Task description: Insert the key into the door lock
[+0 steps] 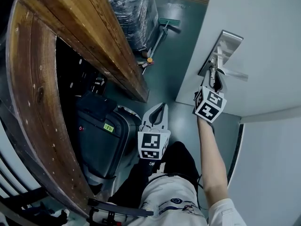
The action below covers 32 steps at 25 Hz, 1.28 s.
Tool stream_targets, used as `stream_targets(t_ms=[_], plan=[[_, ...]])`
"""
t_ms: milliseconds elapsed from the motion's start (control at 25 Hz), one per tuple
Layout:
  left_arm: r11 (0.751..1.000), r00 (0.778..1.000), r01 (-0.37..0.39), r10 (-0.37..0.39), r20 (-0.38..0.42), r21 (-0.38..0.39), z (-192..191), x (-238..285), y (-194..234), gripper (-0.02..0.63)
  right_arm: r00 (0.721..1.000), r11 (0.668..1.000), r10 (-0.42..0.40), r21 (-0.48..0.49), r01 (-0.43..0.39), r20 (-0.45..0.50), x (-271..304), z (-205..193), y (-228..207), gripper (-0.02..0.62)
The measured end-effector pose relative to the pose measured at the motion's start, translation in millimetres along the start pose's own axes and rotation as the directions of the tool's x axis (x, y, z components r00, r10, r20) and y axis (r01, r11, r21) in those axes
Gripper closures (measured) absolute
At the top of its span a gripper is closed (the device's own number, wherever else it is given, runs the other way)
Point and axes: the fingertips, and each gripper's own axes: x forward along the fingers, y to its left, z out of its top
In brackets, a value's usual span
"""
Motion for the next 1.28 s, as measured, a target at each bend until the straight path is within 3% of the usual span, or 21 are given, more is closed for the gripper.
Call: stream_targets(t_ms=[240, 480, 560, 680, 800, 920, 1280], plan=[[1.000, 1.000, 0.000, 0.000, -0.010, 0.002, 3.4, -9.4, -2.2, 0.601, 0.995, 0.995, 0.096, -0.005, -0.096, 0.001, -11.2, -7.3, 5.5, 0.476], [1.000, 1.000, 0.024, -0.024, 0.015, 0.006, 60.1, -28.5, -17.8, 0.601, 0.977, 0.977, 0.211, 0.039, -0.209, -0.025, -108.3, 2.2, 7.2, 0.460], [0.999, 0.999, 0.036, -0.036, 0.023, 0.009, 87.5, -35.0, -28.4, 0.601, 0.976, 0.977, 0.214, 0.028, -0.213, -0.028, -140.6, 22.7, 2.6, 0.462], [0.998, 0.997, 0.064, -0.064, 0.038, 0.020, 127.7, -46.6, -47.3, 0.601, 0.973, 0.972, 0.233, -0.015, -0.233, -0.005, -182.0, 63.1, -0.5, 0.588], [0.993, 0.992, 0.105, -0.108, 0.059, 0.045, 164.0, -68.2, -70.0, 0.601, 0.956, 0.952, 0.294, -0.086, -0.292, 0.007, -222.3, 101.0, 3.3, 0.588], [0.991, 0.988, 0.122, -0.127, 0.086, 0.055, 191.0, -93.3, -82.5, 0.602, 0.944, 0.941, 0.328, -0.098, -0.324, 0.030, -254.1, 132.4, 3.1, 0.588], [0.990, 0.978, 0.111, -0.124, 0.166, 0.087, 234.3, -106.2, -87.6, 0.601, 0.932, 0.939, 0.332, -0.138, -0.314, 0.144, -274.6, 194.2, 0.0, 0.588]])
